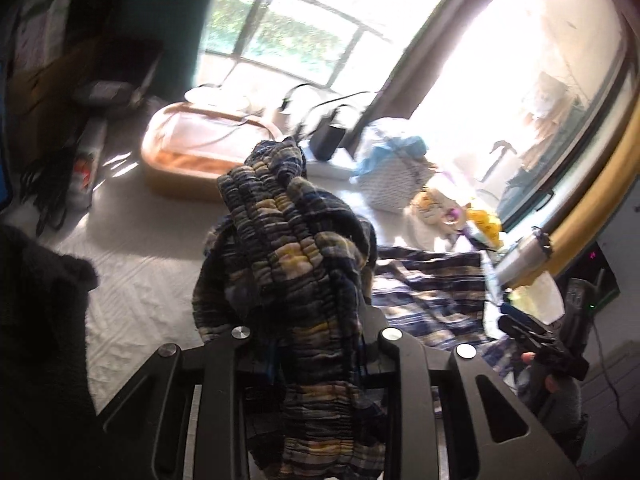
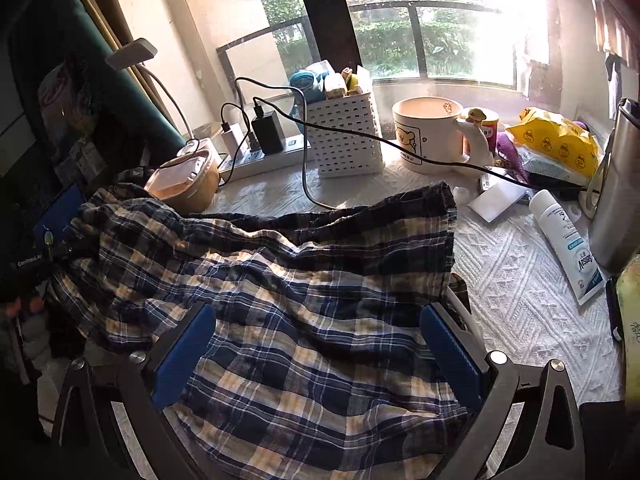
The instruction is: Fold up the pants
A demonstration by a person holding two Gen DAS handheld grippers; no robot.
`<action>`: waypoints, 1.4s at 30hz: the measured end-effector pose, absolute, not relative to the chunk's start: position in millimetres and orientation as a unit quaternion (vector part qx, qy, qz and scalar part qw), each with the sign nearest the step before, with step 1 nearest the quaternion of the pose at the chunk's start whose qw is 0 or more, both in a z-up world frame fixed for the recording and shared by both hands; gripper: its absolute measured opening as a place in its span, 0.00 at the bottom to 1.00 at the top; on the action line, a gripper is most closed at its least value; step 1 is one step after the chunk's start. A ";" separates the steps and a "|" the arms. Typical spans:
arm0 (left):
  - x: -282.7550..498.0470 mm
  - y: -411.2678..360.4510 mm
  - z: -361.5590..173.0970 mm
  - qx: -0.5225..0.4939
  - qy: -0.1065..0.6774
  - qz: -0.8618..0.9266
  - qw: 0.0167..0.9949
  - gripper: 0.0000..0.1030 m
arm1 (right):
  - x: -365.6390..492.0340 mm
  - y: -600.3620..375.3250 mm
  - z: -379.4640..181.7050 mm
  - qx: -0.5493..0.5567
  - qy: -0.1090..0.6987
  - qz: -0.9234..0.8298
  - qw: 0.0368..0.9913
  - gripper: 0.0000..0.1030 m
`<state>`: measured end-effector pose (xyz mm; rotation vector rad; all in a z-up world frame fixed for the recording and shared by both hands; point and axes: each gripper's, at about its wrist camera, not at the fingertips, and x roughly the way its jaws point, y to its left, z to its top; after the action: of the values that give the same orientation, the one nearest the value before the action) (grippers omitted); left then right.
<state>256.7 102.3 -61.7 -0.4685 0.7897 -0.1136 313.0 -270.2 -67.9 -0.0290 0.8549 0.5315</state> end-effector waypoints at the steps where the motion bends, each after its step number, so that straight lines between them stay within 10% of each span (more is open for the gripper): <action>1: 258.3 93.8 -55.9 -0.221 0.379 -0.061 0.897 0.25 | 313.0 -273.3 -66.1 -0.011 0.408 0.254 0.877 1.00; 29: 363.4 -184.2 -82.8 -0.090 0.488 -0.268 0.826 0.20 | 317.2 -381.1 -47.6 0.066 0.376 0.220 0.898 1.00; 33: 363.9 -197.7 -81.4 -0.078 0.500 -0.290 0.812 0.35 | 319.4 -394.2 -44.6 0.062 0.376 0.189 0.905 1.00; 38: 345.2 -169.9 -33.2 -0.072 0.447 -0.301 0.839 0.87 | 316.4 -414.6 -37.6 0.064 0.363 0.165 0.915 1.00; 42: 322.0 -118.7 -6.2 -0.087 0.419 -0.275 0.861 0.90 | 310.4 -417.4 -32.5 0.049 0.361 0.146 0.920 1.00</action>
<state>322.0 -118.7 -6.2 -0.1830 0.8787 -0.5777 310.4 -417.4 -32.5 0.0998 0.7409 0.2991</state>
